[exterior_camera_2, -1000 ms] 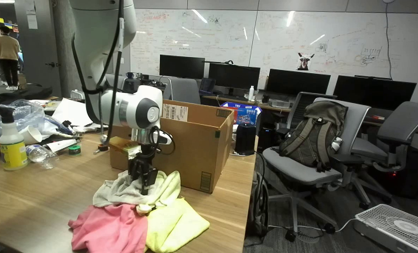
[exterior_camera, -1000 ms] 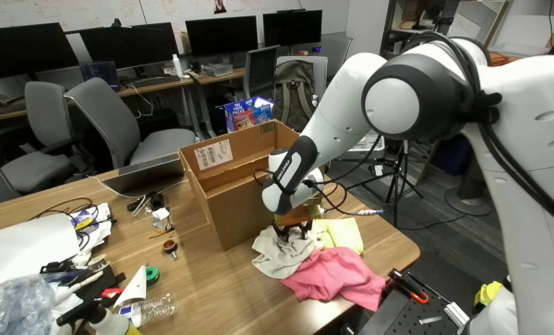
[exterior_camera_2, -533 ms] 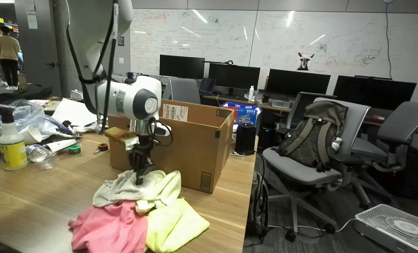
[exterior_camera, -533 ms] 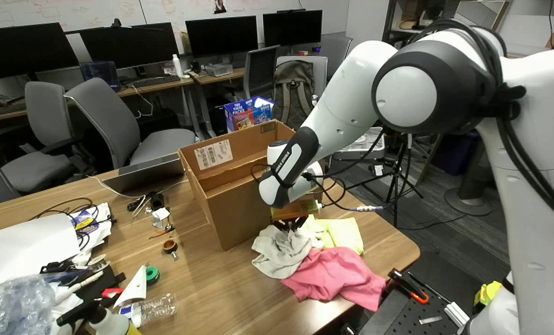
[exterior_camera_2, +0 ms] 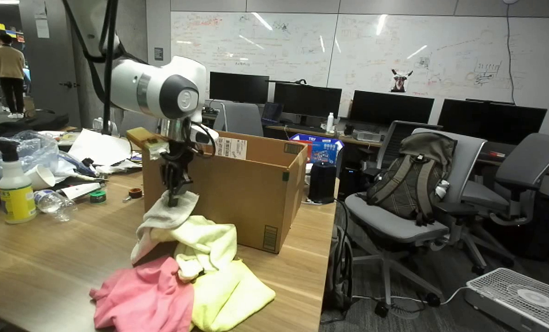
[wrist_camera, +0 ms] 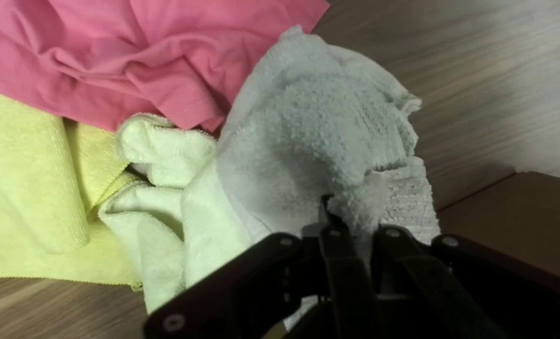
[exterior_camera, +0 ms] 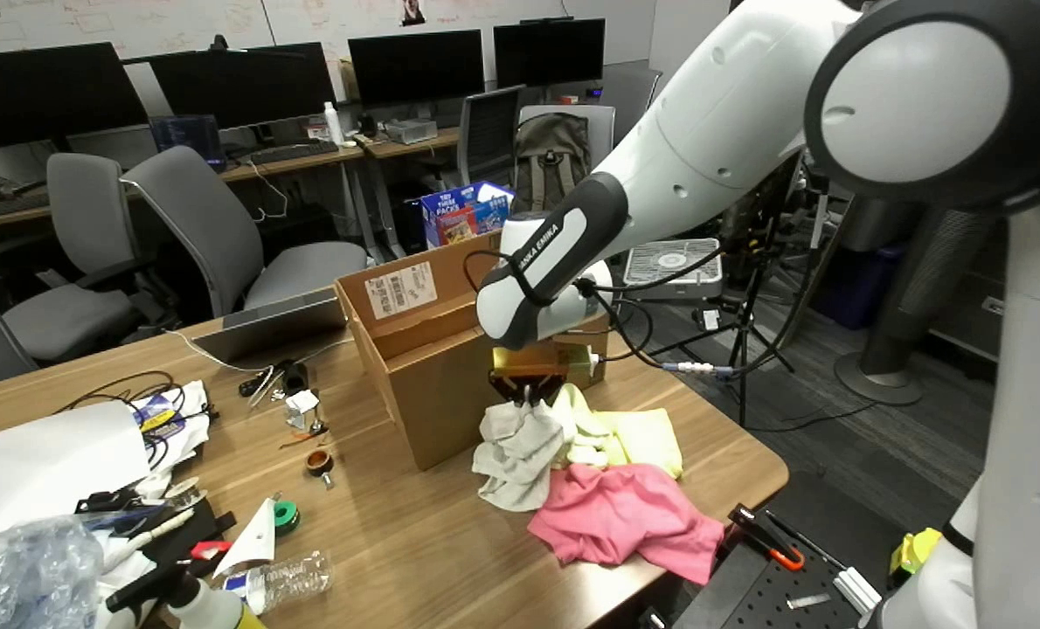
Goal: Pick up the clothes from the table and put them in the box
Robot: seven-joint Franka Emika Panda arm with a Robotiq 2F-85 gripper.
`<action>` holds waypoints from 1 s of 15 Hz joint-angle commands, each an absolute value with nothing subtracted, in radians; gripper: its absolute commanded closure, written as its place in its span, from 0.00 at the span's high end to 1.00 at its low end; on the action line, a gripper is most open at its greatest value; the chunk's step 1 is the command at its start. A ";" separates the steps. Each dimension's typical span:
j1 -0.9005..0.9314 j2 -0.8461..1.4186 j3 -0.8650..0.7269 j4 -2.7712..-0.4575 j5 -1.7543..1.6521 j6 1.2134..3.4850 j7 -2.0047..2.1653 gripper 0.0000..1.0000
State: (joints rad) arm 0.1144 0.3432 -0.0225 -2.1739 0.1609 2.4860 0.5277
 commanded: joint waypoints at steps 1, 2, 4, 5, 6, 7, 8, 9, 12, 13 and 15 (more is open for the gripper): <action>0.117 0.179 0.002 -2.239 0.223 2.446 0.556 0.02; 0.118 0.151 0.008 -2.239 0.234 2.436 0.566 0.02; 0.117 0.093 0.023 -2.231 0.259 2.410 0.589 0.02; 0.118 0.066 0.029 -2.226 0.261 2.401 0.609 0.02; 0.119 0.040 0.036 -2.214 0.260 2.387 0.635 0.02; 0.118 0.018 0.043 -2.200 0.261 2.368 0.659 0.02; 0.117 -0.009 0.051 -2.187 0.262 2.353 0.682 0.02; 0.116 -0.031 0.060 -2.175 0.264 2.339 0.698 0.02; 0.116 -0.091 0.086 -2.124 0.256 2.309 0.758 0.02; 0.115 -0.107 0.094 -2.101 0.252 2.296 0.779 0.02; 0.113 -0.126 0.109 -2.048 0.247 2.267 0.827 0.02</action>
